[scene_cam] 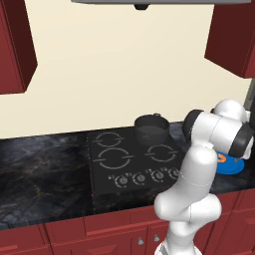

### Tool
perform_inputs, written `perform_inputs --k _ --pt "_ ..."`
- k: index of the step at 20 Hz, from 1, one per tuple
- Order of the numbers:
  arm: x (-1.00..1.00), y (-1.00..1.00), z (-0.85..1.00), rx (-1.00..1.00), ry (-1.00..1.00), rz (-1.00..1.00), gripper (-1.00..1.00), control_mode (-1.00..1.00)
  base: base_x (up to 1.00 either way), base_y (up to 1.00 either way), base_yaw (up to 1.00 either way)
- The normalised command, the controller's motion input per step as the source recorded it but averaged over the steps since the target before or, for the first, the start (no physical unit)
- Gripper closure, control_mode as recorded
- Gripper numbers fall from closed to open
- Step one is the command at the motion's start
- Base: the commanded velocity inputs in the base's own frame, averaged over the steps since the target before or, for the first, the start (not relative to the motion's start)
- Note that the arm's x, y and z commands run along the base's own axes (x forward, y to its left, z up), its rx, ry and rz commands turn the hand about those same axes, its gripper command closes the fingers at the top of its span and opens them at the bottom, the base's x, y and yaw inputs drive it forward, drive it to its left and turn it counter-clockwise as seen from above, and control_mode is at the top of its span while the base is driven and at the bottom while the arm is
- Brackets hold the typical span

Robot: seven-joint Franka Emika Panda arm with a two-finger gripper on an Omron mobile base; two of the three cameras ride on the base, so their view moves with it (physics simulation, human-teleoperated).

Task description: Retrieve the frozen meat and place it in the pot on a burner. Then turn the burner on.

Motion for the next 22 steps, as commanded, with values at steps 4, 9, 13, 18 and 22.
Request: perform_inputs --k 4,9,13,18,22 --pt "0.09 0.0 0.0 0.0 0.0 -0.09 -1.0 -1.0 0.0 0.0 0.0" --pt "0.06 0.0 -0.01 0.0 0.0 -0.1 -1.0 -1.0 0.0 0.0 0.0" --pt "0.14 0.0 -0.08 0.0 0.0 -0.07 -1.0 -1.0 0.0 0.0 0.0" --pt "0.03 0.0 -0.13 0.0 0.0 -0.06 -1.0 -1.0 0.0 0.0 0.0" --pt "0.0 0.0 -0.14 0.0 0.0 -0.02 -1.0 -1.0 0.0 0.0 0.0"
